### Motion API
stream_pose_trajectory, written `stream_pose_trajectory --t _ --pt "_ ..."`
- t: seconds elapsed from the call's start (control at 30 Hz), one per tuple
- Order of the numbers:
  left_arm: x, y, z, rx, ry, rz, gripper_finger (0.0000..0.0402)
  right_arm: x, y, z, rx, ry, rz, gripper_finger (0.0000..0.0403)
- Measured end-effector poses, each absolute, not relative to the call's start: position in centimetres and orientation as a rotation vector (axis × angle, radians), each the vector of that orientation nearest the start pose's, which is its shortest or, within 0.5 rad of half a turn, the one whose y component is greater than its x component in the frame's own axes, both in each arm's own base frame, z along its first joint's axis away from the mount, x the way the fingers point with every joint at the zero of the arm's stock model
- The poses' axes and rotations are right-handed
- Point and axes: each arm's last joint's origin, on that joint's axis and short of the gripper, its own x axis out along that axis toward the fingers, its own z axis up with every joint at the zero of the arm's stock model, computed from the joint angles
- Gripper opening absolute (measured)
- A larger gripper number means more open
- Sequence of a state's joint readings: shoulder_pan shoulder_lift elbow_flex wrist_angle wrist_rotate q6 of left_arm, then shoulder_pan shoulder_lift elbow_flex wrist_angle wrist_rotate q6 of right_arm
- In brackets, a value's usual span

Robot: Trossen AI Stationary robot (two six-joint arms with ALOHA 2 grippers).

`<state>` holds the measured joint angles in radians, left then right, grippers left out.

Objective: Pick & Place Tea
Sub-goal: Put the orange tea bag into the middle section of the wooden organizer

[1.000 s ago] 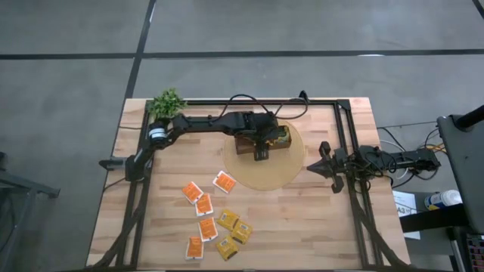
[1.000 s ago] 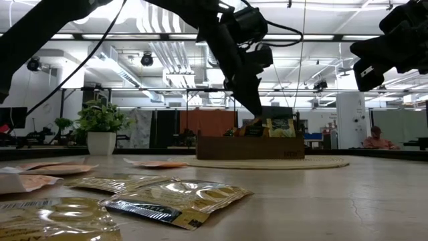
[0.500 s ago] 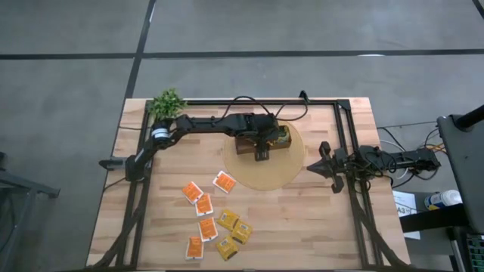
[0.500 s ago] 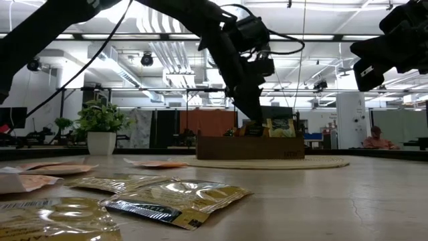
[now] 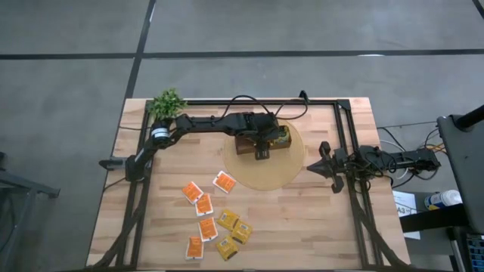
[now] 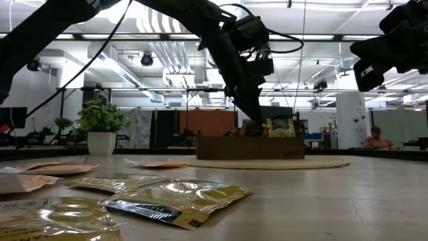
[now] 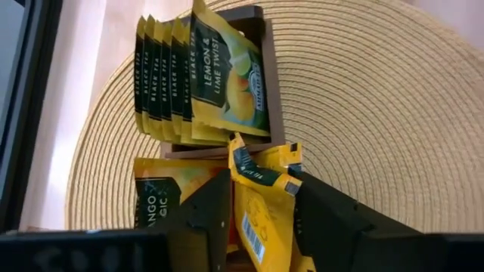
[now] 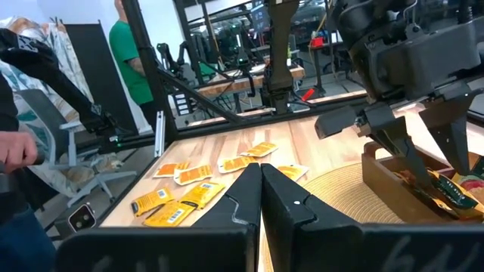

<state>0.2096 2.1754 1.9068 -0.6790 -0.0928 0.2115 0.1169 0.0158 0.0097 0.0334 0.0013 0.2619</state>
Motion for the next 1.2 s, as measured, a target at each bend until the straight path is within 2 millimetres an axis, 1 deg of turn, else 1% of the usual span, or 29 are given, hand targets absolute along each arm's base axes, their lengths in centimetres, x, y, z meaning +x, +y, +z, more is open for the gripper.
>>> stream_pose_trajectory --t 0.17,0.53,0.77,0.97,1.07,1.13,1.2 --pt "46.9 10.3 23.5 0.131 0.957 0.168 0.0118 9.7 1.1 16.9 0.263 -0.012 0.119 0.0008" --pt "46.8 10.3 23.1 0.134 0.966 0.181 0.0117 9.7 1.1 16.9 0.263 -0.012 0.119 0.0008" --pt "46.9 10.5 22.3 0.136 0.987 0.193 0.0117 9.7 1.1 16.9 0.263 -0.012 0.119 0.0008" --pt "46.8 10.7 22.2 0.134 0.986 0.196 0.0115 9.7 1.1 16.9 0.263 -0.012 0.119 0.0008" --pt "46.7 10.7 22.1 0.133 0.995 0.196 0.0098 9.7 1.1 16.9 0.263 -0.012 0.119 0.0008" --pt "46.7 10.7 22.1 0.132 0.995 0.197 0.0073 9.7 1.1 16.9 0.263 -0.012 0.118 0.0008" --pt "46.7 10.8 22.1 0.133 0.995 0.198 0.004 9.7 1.1 16.9 0.263 -0.012 0.119 0.0008"
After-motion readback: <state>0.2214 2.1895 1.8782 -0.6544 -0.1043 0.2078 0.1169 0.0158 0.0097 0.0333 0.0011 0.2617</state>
